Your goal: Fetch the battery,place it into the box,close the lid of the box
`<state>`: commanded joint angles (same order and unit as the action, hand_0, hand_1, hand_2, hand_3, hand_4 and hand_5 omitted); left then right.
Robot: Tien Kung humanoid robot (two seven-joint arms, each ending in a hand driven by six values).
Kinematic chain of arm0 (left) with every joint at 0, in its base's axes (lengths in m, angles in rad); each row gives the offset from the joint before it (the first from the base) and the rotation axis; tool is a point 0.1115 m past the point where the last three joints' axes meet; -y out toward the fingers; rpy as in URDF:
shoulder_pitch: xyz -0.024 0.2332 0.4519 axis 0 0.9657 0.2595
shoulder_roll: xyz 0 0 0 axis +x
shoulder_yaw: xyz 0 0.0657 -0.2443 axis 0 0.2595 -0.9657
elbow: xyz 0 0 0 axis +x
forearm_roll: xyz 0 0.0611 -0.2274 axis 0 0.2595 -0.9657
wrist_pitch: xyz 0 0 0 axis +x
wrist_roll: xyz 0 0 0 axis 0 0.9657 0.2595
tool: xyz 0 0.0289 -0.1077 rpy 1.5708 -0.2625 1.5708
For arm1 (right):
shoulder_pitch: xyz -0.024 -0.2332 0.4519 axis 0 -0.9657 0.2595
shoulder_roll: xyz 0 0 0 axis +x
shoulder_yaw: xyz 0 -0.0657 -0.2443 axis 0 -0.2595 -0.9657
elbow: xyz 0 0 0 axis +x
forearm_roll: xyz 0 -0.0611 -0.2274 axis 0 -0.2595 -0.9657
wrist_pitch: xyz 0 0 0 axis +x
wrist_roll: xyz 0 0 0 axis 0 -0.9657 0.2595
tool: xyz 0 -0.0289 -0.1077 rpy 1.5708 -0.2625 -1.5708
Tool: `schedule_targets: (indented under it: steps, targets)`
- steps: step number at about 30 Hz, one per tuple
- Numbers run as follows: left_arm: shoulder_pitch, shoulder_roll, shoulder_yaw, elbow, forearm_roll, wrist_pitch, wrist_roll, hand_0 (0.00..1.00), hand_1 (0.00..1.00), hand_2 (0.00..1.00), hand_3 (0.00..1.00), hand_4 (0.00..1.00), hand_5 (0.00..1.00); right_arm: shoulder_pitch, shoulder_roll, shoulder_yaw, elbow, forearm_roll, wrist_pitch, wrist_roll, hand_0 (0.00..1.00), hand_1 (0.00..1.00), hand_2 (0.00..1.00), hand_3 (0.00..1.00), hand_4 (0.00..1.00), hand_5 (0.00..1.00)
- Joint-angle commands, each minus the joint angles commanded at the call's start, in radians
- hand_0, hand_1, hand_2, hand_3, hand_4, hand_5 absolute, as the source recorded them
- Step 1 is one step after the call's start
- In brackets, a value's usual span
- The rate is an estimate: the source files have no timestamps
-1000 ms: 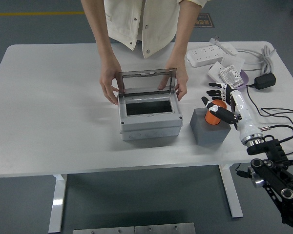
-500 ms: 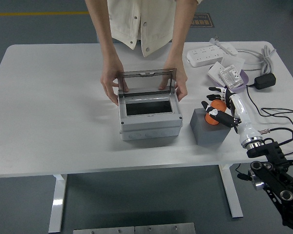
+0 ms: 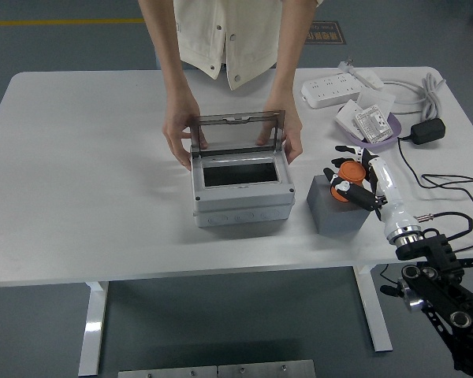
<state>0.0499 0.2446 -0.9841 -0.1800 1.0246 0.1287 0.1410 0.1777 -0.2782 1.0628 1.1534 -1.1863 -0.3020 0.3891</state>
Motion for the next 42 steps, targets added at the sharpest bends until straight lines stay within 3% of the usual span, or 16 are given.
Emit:
schedule_targets:
  steps: [11, 12, 17, 18, 41, 42]
  targets:
    - [0.009, -0.003, -0.002, 0.000, 0.009, -0.001, 0.002, 0.650, 0.728, 0.591, 0.569, 0.492, 0.211, 0.001, 0.002, -0.040, 0.010, 0.173, -0.044, 0.078, 0.522, 0.526, 0.523, 0.626, 0.661, 0.148]
    - [0.009, -0.003, -0.002, 0.000, 0.009, -0.001, 0.002, 0.650, 0.728, 0.593, 0.568, 0.492, 0.210, 0.002, 0.002, -0.043, 0.010, 0.183, -0.047, 0.081, 0.559, 0.504, 0.506, 0.570, 0.634, 0.117]
    - [0.007, -0.003, 0.007, 0.000, 0.002, 0.000, 0.001, 0.650, 0.728, 0.593, 0.568, 0.492, 0.210, 0.010, 0.007, -0.067, 0.004, 0.220, -0.057, 0.092, 0.559, 0.504, 0.506, 0.570, 0.634, 0.117]
    - [0.007, -0.003, 0.009, 0.000, 0.000, 0.000, 0.001, 0.650, 0.728, 0.592, 0.568, 0.491, 0.209, 0.011, 0.008, -0.071, 0.003, 0.224, -0.059, 0.092, 0.558, 0.481, 0.480, 0.505, 0.619, 0.169]
    - [-0.005, 0.002, 0.011, 0.000, 0.000, 0.006, -0.003, 0.648, 0.729, 0.591, 0.566, 0.487, 0.209, 0.034, 0.016, -0.116, -0.006, 0.234, -0.068, 0.077, 0.553, 0.498, 0.494, 0.505, 0.605, 0.178]
    - [-0.006, 0.002, 0.012, 0.000, -0.002, 0.006, -0.004, 0.648, 0.729, 0.591, 0.564, 0.486, 0.209, 0.036, 0.016, -0.117, -0.006, 0.235, -0.069, 0.076, 0.553, 0.494, 0.488, 0.501, 0.531, 0.184]
